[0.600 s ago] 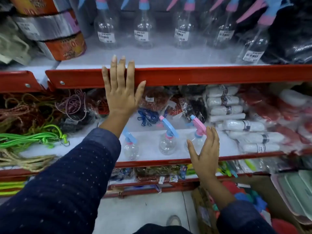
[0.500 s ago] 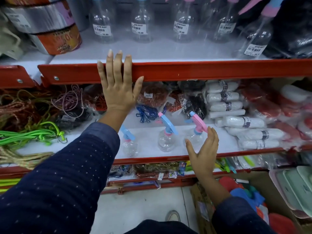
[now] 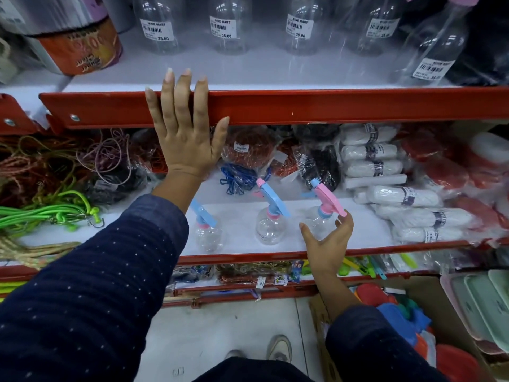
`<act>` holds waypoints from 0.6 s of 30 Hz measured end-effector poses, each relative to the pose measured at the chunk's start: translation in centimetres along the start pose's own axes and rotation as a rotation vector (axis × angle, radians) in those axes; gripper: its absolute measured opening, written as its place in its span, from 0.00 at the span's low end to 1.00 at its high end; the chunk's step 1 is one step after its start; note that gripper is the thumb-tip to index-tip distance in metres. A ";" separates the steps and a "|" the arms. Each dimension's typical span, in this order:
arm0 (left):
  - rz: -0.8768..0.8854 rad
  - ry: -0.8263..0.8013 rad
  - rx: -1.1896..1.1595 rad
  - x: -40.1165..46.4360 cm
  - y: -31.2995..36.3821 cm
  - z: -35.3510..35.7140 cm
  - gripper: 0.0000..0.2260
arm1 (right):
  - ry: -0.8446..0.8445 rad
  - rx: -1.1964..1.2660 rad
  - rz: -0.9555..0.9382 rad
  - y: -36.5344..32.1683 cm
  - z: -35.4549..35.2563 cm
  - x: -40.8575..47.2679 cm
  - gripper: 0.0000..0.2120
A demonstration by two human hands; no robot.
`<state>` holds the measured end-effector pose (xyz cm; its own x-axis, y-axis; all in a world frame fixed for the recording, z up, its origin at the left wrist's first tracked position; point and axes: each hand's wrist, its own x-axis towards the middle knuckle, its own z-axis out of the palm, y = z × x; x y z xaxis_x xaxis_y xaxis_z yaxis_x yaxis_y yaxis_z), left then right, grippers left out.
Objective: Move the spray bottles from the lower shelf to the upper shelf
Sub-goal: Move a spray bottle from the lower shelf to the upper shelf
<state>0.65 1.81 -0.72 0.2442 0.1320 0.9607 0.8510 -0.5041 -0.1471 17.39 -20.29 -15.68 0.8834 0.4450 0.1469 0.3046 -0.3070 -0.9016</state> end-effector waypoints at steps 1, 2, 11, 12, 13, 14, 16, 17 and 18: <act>0.003 0.000 0.002 0.0 0.0 0.0 0.23 | -0.013 -0.019 0.007 0.1 0.0 0.2 0.39; 0.006 0.004 0.002 0.0 0.0 0.0 0.23 | -0.022 -0.039 0.010 0.1 -0.1 0.3 0.36; 0.008 0.002 -0.009 0.0 0.1 -0.1 0.23 | -0.014 -0.013 -0.083 -2.5 -2.4 -0.1 0.32; 0.007 -0.004 -0.013 0.0 0.0 -0.2 0.23 | -0.010 0.001 -0.101 -3.2 -2.9 -0.2 0.31; 0.006 -0.009 -0.018 0.0 0.0 -0.2 0.23 | -0.006 0.016 -0.119 -4.0 -3.5 -0.4 0.31; 0.005 -0.014 -0.024 0.1 0.1 -0.3 0.23 | -0.001 0.032 -0.138 -4.8 -4.1 -0.6 0.31; -0.003 -0.022 -0.036 0.1 0.1 -0.4 0.23 | 0.008 0.062 -0.181 -6.7 -5.4 -0.7 0.31; -0.004 -0.026 -0.040 0.2 0.2 -0.5 0.23 | 0.013 0.077 -0.208 -7.7 -6.1 -0.7 0.31; -0.005 -0.029 -0.042 0.2 0.2 -0.5 0.23 | 0.016 0.088 -0.238 -8.7 -6.8 -0.6 0.31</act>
<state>0.61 1.27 -0.45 0.2538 0.1592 0.9541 0.8320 -0.5390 -0.1314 16.62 -23.55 -5.13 0.7962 0.4824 0.3652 0.4733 -0.1205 -0.8726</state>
